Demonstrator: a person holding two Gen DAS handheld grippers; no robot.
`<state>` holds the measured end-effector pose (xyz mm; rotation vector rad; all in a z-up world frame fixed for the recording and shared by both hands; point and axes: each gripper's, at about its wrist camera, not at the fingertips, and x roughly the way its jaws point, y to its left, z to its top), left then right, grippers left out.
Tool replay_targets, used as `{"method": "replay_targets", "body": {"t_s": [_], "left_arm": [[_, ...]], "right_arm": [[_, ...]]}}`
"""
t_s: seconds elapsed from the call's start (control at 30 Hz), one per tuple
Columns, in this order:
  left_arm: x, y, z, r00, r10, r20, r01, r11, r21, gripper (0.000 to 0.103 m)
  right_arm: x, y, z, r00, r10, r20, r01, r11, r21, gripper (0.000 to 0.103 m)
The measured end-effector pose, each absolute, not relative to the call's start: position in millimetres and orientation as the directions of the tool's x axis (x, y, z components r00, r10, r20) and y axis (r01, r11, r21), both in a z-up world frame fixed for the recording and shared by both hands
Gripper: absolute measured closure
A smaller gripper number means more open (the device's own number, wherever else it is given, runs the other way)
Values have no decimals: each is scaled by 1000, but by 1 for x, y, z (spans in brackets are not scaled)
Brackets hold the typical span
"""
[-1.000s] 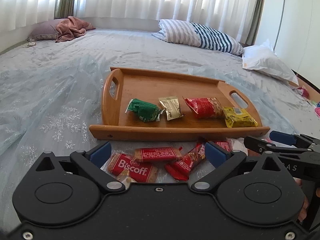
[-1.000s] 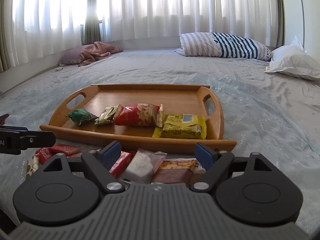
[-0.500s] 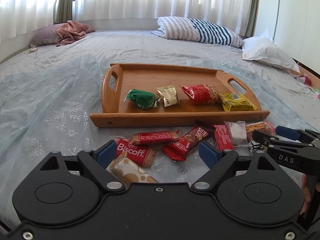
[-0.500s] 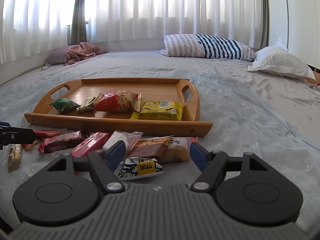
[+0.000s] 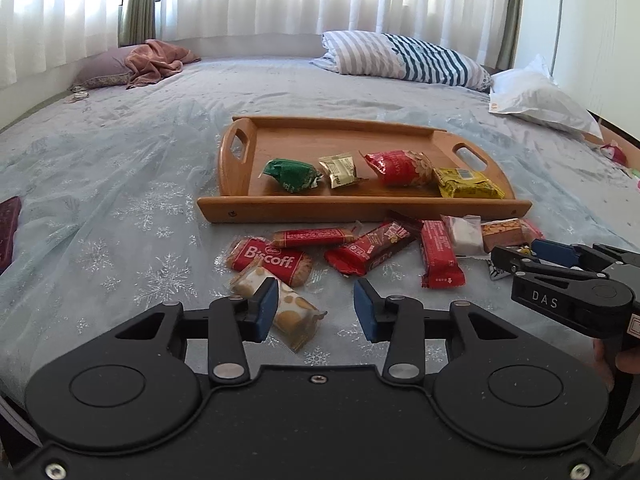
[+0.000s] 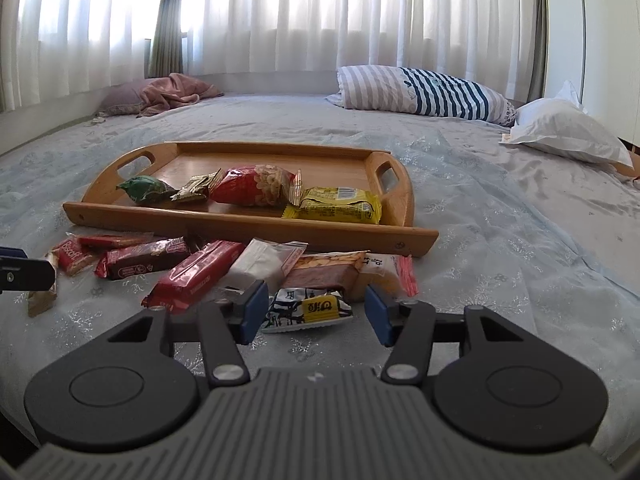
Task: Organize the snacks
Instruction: 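Grasp the clear cookie packet with the left tool while the right tool reaches toward the white packet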
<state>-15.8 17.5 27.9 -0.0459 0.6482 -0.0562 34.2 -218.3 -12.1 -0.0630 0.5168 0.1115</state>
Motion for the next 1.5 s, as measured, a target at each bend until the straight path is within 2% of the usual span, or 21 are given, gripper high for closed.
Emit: {"method": "replay_targets", "body": {"t_s": [0.03, 0.13, 0.17, 0.23, 0.33, 0.37, 0.43, 0.47, 0.57, 0.63, 0.67, 0.8, 0.97, 1.27, 1.5], "left_arm": [[-15, 18, 27, 793, -57, -607, 26, 998, -60, 78], [-12, 22, 24, 791, -44, -611, 0, 997, -72, 78], [-12, 22, 24, 797, -26, -603, -18, 998, -67, 76], [-11, 23, 22, 811, 18, -584, -52, 998, -41, 64], [-2, 24, 18, 797, 41, -603, -75, 997, -31, 62], [3, 26, 15, 780, 40, -625, -85, 996, -42, 61], [11, 32, 7, 750, 20, -661, -111, 989, -96, 61], [12, 34, 5, 752, 6, -659, -117, 985, -124, 62], [12, 36, 6, 757, -14, -654, -103, 985, -140, 71], [13, 36, 8, 755, -48, -654, -81, 983, -166, 82], [12, 35, 9, 755, -63, -653, -70, 982, -176, 83], [8, 28, 14, 769, -60, -636, -35, 990, -136, 83], [6, 25, 22, 782, -69, -620, -15, 991, -129, 83], [17, 33, 41, 807, -81, -584, 11, 992, -123, 83], [41, 51, 59, 806, -132, -577, 36, 984, -174, 84]], "right_arm": [[34, -215, -12, 865, 82, -494, -118, 992, -43, 50], [37, -209, -14, 863, 67, -500, -107, 993, -52, 50], [38, -207, -15, 864, 56, -500, -99, 993, -60, 50], [40, -203, -16, 867, 36, -497, -86, 993, -77, 49], [44, -199, -18, 867, 16, -499, -70, 993, -90, 46], [47, -197, -19, 866, 9, -500, -65, 993, -94, 42], [50, -195, -21, 867, -2, -499, -55, 994, -99, 41], [50, -193, -21, 868, -6, -496, -50, 994, -100, 41], [53, -190, -22, 868, -13, -497, -43, 994, -102, 40], [56, -187, -24, 867, -17, -498, -47, 992, -116, 40], [57, -186, -25, 868, -20, -496, -48, 991, -124, 40], [59, -183, -28, 868, -27, -495, -54, 987, -149, 41], [61, -182, -26, 867, -36, -497, -52, 985, -162, 52], [50, -192, -8, 875, -10, -484, -58, 990, -125, 53], [56, -209, 17, 893, 6, -450, -42, 997, -69, 53]]}}
